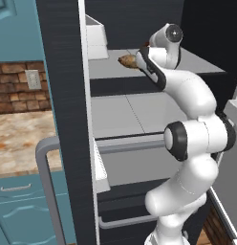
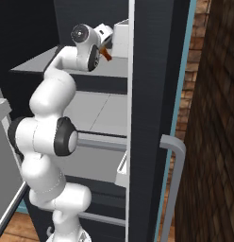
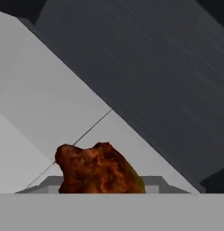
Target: Place the chicken drumstick on the counter behind the older chicken drumstick on the same shelf of the fridge to maintain FIFO order. Close the fridge door when finished.
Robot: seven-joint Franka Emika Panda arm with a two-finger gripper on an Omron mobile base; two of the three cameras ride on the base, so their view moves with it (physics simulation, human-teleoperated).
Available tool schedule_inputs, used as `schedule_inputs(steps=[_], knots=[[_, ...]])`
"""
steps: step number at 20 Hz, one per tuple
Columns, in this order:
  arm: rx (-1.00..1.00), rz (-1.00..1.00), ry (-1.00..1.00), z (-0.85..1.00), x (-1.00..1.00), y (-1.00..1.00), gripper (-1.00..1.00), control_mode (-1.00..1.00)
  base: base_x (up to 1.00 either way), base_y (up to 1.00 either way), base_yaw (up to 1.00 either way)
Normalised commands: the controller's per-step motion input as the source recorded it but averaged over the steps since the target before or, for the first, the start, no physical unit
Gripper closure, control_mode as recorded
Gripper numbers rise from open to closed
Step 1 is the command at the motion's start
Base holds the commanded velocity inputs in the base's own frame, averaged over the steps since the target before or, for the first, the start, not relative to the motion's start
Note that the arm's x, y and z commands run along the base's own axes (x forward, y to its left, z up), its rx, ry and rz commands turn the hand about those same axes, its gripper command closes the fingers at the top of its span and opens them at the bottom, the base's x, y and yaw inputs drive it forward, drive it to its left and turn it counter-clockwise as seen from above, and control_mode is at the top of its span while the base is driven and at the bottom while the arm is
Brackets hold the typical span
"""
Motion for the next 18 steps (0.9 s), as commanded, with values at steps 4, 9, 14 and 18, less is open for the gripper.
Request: schedule_inputs(steps=[4, 9, 14, 18], knots=[[0.00, 0.00, 0.06, -0.15, 0.67, 0.00, 1.00, -1.00, 0.00, 0.00, 0.00], [0.00, 0.00, 0.11, -0.30, 0.28, 0.00, 1.00, -1.00, 0.00, 0.00, 0.00], [0.00, 0.00, 0.10, -0.17, 0.34, 0.01, -1.00, -1.00, 0.00, 0.00, 0.00], [0.00, 0.00, 0.01, 0.00, 0.20, 0.05, -1.00, -1.00, 0.00, 0.00, 0.00]])
